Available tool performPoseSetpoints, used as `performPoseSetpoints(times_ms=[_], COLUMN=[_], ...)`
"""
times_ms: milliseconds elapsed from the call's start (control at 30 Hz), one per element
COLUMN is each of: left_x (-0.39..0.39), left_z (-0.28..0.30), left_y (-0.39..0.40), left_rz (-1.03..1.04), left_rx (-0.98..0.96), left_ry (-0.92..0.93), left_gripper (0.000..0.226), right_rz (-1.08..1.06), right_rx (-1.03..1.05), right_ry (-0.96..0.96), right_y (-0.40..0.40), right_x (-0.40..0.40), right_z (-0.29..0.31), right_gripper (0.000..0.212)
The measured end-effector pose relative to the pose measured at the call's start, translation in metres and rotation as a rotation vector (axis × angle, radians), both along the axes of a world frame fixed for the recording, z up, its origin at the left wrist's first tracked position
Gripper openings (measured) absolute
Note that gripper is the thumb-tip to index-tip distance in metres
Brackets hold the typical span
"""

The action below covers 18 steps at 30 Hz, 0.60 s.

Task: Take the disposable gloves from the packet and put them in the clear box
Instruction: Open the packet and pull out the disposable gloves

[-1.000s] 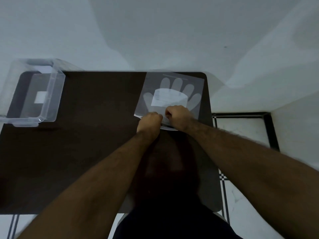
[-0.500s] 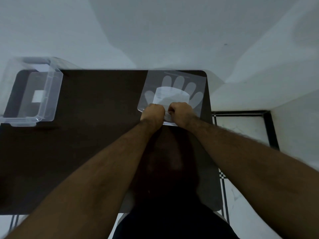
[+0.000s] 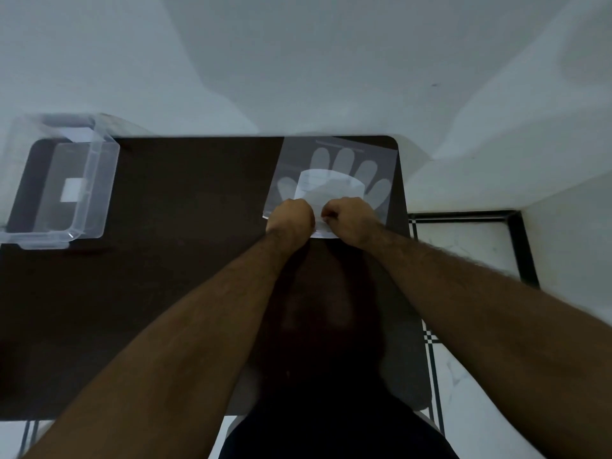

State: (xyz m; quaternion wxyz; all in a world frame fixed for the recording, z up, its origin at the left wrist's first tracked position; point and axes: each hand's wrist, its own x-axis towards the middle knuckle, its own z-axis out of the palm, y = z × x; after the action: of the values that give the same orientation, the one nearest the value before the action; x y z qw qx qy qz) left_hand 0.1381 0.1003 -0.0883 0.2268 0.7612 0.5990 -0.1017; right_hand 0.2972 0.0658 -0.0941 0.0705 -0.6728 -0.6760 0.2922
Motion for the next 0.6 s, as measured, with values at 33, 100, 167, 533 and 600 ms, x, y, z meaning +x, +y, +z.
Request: performPoseSetpoints(times_ms=[33,100,167,533,600], left_x=[0.0,-0.001,-0.002,-0.004,-0.004], left_z=[0.0,-0.002,-0.003,0.002,0.002], left_y=[0.001,0.003,0.004,-0.003,-0.007], left_rz=[0.009,0.014,0.022,0.037,0.008], left_rx=[-0.005,-0.003,0.003,0.01,0.03], left_ry=[-0.007,-0.016,-0.033,-0.082,-0.071], left_gripper=[0.013,0.015,0.016,0.014,0.014], right_rz=[0.013,0.027,0.043,-0.019,-0.029], right_rx=[0.001,0.0,-0.006,0.029,0.019], right_ry=[0.001,0.011,0.01,0.055,0.056], right_y=[0.0,0.001,0.001,0.002,0.001], right_x=[0.001,0.002,0.003,0.001,0.0], right_z=[0.0,0.002,0.002,0.003,0.001], right_gripper=[0.021,0.023,0.024,0.015,0.013])
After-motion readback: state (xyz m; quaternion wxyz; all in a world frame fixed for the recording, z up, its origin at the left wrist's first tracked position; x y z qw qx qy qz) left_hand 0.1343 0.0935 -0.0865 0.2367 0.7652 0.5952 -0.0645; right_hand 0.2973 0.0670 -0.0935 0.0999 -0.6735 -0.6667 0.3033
